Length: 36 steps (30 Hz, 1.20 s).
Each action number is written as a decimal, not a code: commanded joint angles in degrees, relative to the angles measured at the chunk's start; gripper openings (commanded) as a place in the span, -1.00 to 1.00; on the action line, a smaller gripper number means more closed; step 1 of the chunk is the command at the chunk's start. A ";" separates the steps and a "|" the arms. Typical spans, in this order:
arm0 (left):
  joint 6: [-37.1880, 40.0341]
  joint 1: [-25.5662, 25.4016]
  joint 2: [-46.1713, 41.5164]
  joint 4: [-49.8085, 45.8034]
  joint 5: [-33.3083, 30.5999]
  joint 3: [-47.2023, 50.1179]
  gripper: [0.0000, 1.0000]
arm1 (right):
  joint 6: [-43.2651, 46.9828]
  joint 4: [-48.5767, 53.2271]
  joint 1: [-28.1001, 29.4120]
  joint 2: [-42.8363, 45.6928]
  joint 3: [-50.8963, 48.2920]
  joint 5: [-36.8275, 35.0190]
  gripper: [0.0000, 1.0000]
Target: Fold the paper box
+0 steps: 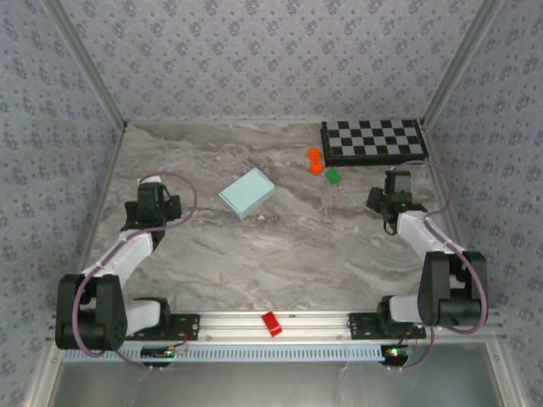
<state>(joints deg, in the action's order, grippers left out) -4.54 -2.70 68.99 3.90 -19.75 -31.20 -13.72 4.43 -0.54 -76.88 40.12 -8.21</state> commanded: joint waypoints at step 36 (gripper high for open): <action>1.92 3.95 18.90 43.36 15.80 7.83 0.99 | 15.21 -53.32 -1.30 -11.09 -18.19 7.13 0.99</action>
<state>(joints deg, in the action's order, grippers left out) -2.22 1.72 87.61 47.59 -2.24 -21.91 1.37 -46.83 -1.85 -87.72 21.47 -0.23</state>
